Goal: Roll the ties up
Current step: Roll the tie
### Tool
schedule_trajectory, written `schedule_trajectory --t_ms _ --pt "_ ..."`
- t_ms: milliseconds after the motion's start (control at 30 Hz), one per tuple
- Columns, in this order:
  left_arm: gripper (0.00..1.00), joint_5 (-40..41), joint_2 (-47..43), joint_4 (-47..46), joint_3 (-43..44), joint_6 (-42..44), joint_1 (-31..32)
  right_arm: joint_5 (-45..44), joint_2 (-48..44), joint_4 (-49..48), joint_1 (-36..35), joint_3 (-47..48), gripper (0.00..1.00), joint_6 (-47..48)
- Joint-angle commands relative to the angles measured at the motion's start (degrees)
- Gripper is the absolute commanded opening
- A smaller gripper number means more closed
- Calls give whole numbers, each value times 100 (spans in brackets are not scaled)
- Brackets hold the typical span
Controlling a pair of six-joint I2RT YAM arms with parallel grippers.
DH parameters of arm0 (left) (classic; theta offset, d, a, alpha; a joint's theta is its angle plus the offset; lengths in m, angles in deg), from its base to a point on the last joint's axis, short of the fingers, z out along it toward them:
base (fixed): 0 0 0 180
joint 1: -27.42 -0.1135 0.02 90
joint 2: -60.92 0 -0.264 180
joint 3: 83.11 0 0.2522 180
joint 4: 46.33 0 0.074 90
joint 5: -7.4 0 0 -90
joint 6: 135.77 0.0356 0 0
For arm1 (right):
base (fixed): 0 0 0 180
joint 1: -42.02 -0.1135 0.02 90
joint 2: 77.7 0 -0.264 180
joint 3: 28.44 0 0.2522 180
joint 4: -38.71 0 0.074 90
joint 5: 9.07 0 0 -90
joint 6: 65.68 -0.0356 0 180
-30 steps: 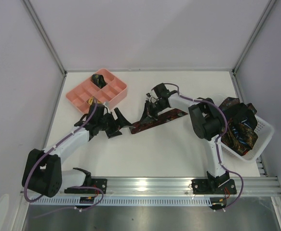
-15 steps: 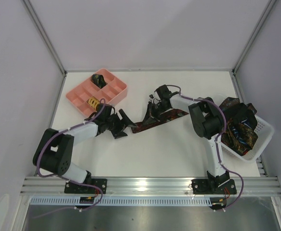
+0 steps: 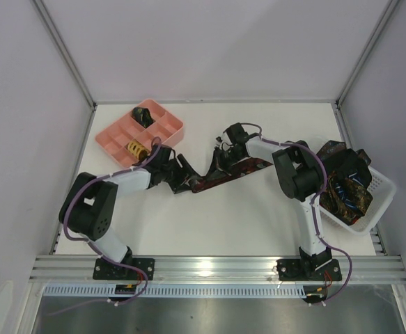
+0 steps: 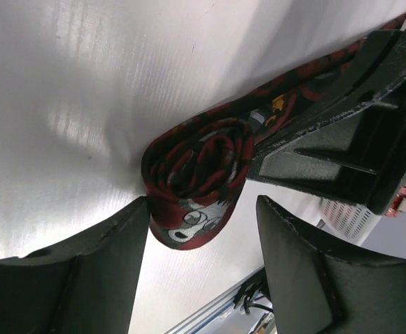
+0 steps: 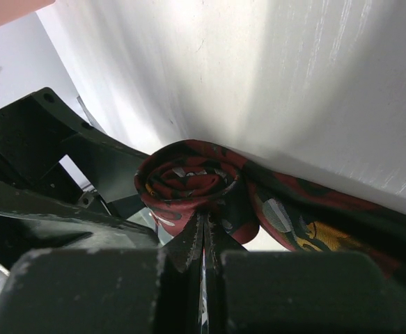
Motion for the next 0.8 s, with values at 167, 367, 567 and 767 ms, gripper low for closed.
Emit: schedule_trajectory --t_ms 167,367,567,767 --pt "59 256 283 247 461 97 226 -81 115 -130 21 46 0 27" --pt "52 335 345 431 531 194 235 -160 150 -25 13 55 0 132" --pt "58 423 73 564 312 221 235 -221 159 2 48 37 0 203" --pt "69 292 28 2 -198 -96 244 -221 159 2 65 29 0 220"
